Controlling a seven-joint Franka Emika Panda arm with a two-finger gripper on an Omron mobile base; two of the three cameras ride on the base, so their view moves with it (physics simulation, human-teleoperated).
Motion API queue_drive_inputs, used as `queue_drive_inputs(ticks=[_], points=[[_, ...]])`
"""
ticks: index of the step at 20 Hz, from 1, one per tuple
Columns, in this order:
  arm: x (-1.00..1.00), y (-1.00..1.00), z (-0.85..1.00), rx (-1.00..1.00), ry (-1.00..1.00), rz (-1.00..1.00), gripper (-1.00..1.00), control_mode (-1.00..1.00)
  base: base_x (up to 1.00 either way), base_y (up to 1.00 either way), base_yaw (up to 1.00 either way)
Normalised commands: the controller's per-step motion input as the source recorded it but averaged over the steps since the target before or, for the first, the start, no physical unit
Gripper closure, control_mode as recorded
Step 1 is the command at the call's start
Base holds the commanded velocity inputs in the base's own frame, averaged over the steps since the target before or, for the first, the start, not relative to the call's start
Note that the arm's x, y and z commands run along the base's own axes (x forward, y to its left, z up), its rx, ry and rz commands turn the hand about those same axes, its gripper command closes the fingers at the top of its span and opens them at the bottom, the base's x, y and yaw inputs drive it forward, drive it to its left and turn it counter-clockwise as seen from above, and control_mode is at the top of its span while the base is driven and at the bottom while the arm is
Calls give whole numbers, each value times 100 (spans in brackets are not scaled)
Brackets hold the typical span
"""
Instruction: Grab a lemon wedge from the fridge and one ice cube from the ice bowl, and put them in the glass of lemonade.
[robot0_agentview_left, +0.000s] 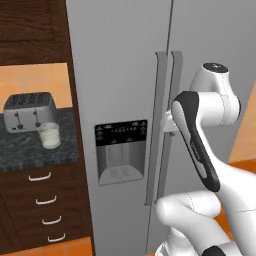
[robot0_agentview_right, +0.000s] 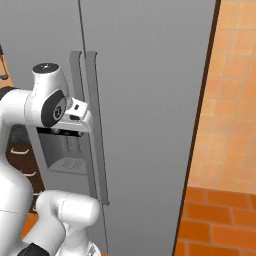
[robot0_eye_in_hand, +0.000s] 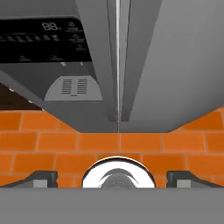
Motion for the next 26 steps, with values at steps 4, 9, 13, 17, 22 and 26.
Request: queue_drive_inputs(ticks=[4,9,13,17,22,26], points=[[0,0,0,0,0,0,-100,100,-66,-36,0],[0,0,0,0,0,0,-100,100,-70,-30,0],[0,0,0,0,0,0,-100,100,-65,-12,1],[0,0,0,0,0,0,-100,100,-28,0,0],[0,0,0,0,0,0,-100,100,0,0,0],[-27,0,47,-5,-38,0,-100,-100,-3,0,0]])
